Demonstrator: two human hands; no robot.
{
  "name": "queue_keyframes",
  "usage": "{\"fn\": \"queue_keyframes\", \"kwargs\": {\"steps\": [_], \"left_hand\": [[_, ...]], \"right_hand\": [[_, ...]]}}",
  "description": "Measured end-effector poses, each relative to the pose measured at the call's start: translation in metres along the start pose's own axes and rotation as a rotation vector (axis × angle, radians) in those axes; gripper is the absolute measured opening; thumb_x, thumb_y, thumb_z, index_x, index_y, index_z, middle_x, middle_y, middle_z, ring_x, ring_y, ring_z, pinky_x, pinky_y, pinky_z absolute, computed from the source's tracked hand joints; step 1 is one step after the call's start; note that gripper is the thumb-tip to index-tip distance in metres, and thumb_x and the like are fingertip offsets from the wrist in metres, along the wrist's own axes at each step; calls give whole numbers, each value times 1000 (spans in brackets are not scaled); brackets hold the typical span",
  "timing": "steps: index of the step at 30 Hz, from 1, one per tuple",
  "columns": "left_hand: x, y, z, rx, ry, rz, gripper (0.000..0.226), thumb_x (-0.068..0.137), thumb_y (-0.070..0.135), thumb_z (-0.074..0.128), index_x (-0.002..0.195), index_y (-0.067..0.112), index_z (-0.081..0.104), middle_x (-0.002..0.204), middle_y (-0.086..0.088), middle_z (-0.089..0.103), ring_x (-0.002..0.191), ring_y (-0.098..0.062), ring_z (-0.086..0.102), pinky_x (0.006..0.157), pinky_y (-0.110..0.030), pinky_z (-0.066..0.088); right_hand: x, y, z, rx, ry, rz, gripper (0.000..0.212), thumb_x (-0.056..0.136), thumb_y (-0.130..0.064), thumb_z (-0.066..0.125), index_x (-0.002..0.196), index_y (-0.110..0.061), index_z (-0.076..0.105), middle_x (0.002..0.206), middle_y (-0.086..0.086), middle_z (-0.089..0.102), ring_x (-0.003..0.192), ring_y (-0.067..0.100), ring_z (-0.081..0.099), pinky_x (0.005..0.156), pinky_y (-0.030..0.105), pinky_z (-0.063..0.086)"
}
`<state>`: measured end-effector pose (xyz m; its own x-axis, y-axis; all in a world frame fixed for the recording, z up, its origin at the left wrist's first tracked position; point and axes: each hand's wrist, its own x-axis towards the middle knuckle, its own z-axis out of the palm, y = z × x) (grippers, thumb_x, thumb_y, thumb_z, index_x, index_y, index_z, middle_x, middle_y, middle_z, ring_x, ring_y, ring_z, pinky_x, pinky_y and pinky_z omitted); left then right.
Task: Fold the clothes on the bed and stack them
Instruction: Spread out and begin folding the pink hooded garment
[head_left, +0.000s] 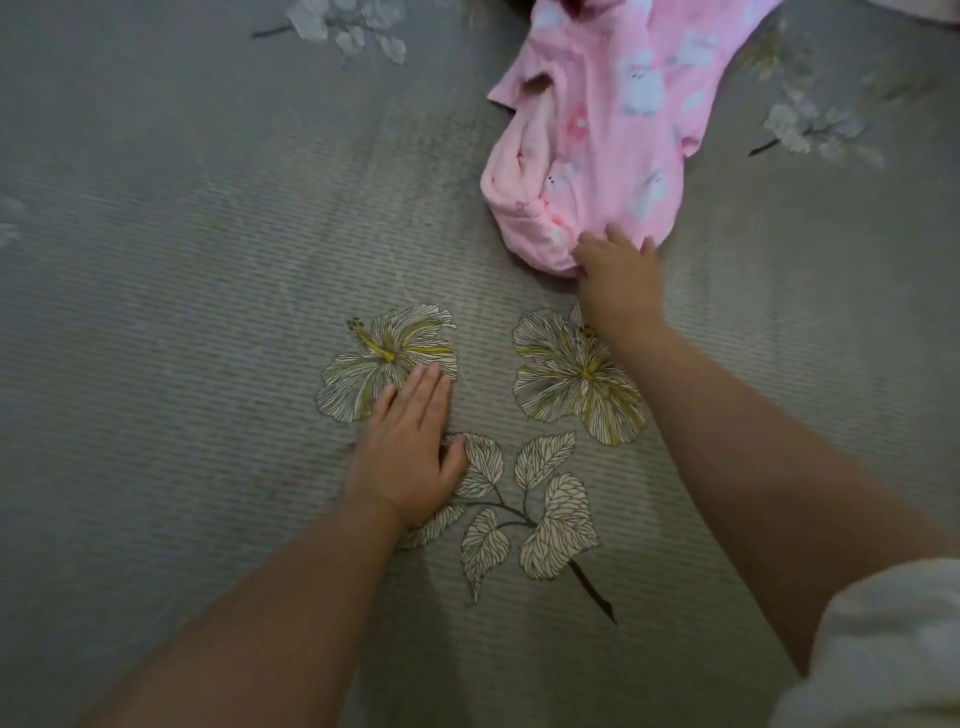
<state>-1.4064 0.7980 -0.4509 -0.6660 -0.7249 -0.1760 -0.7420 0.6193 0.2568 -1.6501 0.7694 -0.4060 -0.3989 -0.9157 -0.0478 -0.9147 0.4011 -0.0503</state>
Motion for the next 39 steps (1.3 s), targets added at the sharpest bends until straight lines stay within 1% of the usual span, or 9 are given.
{"fn": "queue_keyframes", "kwargs": {"steps": [8,13,16,19,24,29,33,36,39], "left_hand": [[-8,5,-3,-65,97,8,77,82,45,22,144,2,8,153,-13,12,142,-17,6,110,-23,-5],[-74,30,-13,-119,60,71,64,83,25,37,135,-11,29,140,-31,33,131,-42,33,110,-43,20],[-126,55,-18,-13,75,348,45,79,5,50,114,-22,49,115,-40,52,103,-55,53,86,-64,38],[-150,87,-28,110,55,586,47,77,8,36,109,-21,54,110,-38,56,98,-55,55,79,-66,40],[-189,152,-16,272,-249,742,60,80,12,56,137,5,39,144,-15,37,134,-29,34,108,-45,20],[-224,220,4,385,-265,683,33,91,15,46,121,16,57,114,-7,62,112,-25,52,101,-39,23],[-226,239,-5,499,-310,635,33,95,12,33,120,18,55,110,-6,64,105,-24,55,105,-32,21],[-225,242,-46,181,-306,457,20,95,17,40,106,7,54,102,-18,63,94,-32,57,78,-34,39],[-217,243,-93,-201,-120,134,23,96,17,41,97,-1,54,102,-26,60,96,-37,54,72,-35,36]], "right_hand": [[-164,22,7,271,-3,20,23,87,-1,51,105,3,63,103,25,63,99,41,54,83,42,37],[-309,24,-1,396,-188,121,28,86,-10,49,107,-3,66,99,26,65,93,39,60,73,40,45],[-391,30,-11,447,-283,63,30,75,-10,50,96,-3,71,88,23,69,83,37,66,66,39,51],[-467,46,-14,350,-469,27,30,88,-11,51,115,-14,64,112,12,65,106,26,59,82,31,44],[-566,78,-36,246,-838,27,32,86,-17,49,115,-18,63,117,5,64,110,22,55,86,27,37],[-591,122,-60,67,-955,51,20,86,-13,49,100,-12,64,112,10,63,108,23,55,90,27,39],[-577,142,-78,-339,-873,121,28,92,-13,38,106,-20,61,97,-2,61,118,18,46,113,47,8],[-549,151,-111,-418,-565,240,29,92,-11,40,111,-17,61,105,-1,62,119,22,42,106,41,23],[-504,168,-154,-247,51,347,21,81,-2,58,101,-3,64,102,16,65,95,31,58,76,38,46]]}}
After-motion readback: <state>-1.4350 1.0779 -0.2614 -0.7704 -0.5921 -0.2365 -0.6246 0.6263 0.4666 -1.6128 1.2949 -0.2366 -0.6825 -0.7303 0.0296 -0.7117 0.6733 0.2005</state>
